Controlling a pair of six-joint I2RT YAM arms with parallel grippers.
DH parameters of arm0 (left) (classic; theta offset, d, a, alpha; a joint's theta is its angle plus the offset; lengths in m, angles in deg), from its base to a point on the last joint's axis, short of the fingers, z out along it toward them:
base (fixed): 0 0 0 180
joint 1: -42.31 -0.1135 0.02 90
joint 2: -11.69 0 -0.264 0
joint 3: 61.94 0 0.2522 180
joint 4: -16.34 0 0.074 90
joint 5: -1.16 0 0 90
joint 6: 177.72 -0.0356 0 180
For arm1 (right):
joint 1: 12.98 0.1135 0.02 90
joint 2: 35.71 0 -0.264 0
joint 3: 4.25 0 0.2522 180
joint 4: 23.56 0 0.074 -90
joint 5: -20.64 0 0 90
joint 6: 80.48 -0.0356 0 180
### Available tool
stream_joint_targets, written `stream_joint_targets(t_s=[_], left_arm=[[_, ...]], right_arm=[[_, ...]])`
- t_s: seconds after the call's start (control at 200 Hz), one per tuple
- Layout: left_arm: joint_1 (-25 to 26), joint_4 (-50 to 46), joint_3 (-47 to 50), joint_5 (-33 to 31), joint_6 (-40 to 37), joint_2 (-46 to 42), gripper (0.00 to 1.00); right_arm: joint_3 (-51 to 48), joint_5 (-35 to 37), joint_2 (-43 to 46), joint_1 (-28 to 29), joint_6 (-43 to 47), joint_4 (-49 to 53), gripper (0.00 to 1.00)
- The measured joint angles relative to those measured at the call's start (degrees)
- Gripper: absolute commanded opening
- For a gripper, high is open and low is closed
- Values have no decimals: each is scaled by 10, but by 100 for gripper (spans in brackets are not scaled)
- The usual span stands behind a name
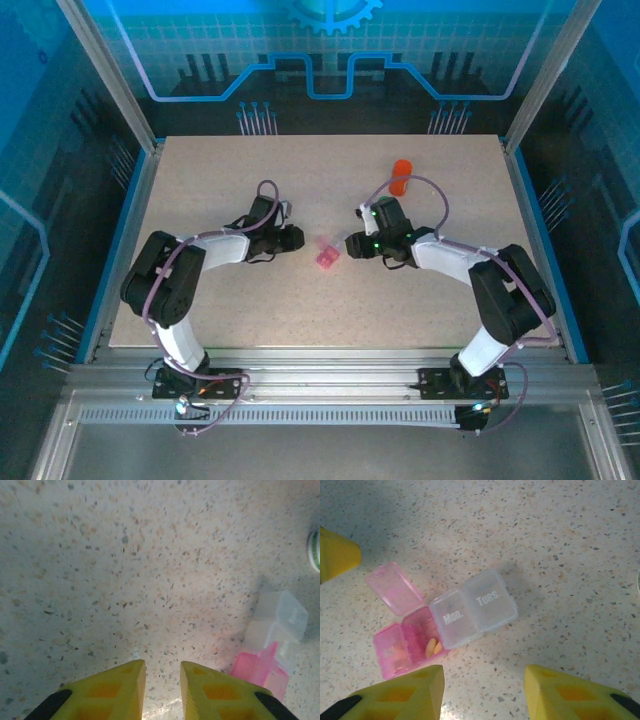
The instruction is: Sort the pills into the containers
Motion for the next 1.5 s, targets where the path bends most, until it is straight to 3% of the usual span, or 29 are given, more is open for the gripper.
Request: stream_joint_targets(t_s=[0.775,1.181,1.501], left_arm=[[74,37,-35,30,-5,37,38],[103,44,-32,31,-1,37,41],[115,44,-32,31,-1,44,43]], right_arm=[[55,14,-100,-3,-28,-24,46],[-18,-93,-103,-72,-158,-152,43],[-26,-137,-95,-76,-204,-196,43]])
